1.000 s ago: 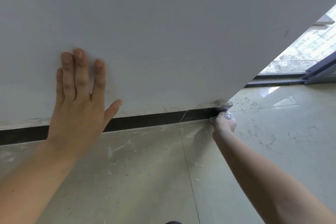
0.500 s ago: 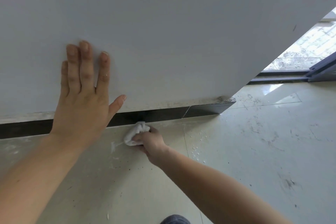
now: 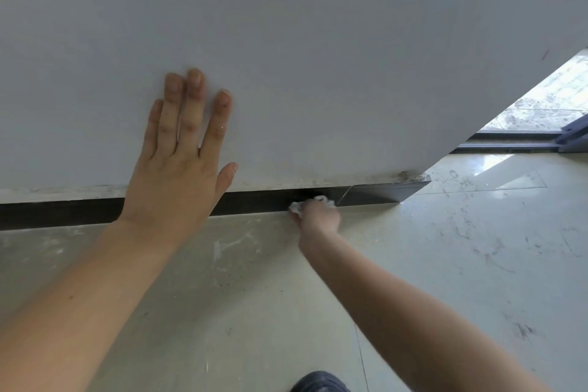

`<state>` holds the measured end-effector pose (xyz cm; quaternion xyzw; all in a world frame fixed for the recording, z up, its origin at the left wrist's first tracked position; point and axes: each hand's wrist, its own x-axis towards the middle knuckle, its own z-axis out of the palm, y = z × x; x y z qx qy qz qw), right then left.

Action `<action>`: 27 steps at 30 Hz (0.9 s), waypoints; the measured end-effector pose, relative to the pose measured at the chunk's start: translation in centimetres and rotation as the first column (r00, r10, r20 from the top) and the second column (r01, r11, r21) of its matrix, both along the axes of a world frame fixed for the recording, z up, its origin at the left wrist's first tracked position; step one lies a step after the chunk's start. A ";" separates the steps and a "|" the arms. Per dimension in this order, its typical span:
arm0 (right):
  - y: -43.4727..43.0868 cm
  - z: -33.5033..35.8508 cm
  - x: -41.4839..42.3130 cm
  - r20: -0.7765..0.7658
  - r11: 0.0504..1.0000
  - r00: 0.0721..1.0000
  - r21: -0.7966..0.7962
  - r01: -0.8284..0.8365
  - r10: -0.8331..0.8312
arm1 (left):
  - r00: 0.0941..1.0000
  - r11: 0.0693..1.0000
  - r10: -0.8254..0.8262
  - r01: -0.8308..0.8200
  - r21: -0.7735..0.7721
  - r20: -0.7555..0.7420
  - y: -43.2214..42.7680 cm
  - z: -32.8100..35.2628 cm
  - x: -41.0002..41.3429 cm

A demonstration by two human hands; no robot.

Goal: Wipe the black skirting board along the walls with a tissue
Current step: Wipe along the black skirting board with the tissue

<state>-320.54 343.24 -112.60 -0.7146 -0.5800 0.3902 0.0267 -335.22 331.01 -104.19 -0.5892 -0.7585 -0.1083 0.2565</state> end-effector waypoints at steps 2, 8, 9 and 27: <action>-2.9 -0.2 -2.4 -0.067 0.988 0.987 0.044 -0.147 0.149 | 1.000 1.000 -0.001 0.001 -0.015 0.000 -0.2 0.2 0.0; -9.0 -1.7 -4.6 -0.470 0.910 0.876 -0.309 -0.278 0.108 | 0.999 0.999 -0.038 0.037 -0.038 -0.007 -1.2 0.9 -0.7; -9.3 -1.6 -3.8 -0.482 0.901 0.874 -0.348 -0.260 0.066 | 0.999 0.998 -0.052 0.052 -0.043 -0.001 -1.4 1.1 -0.9; -8.7 -2.1 -8.9 -0.593 0.701 0.670 -0.697 -0.150 -0.447 | 0.998 0.998 0.068 -0.068 0.005 -0.005 -4.4 0.6 -3.3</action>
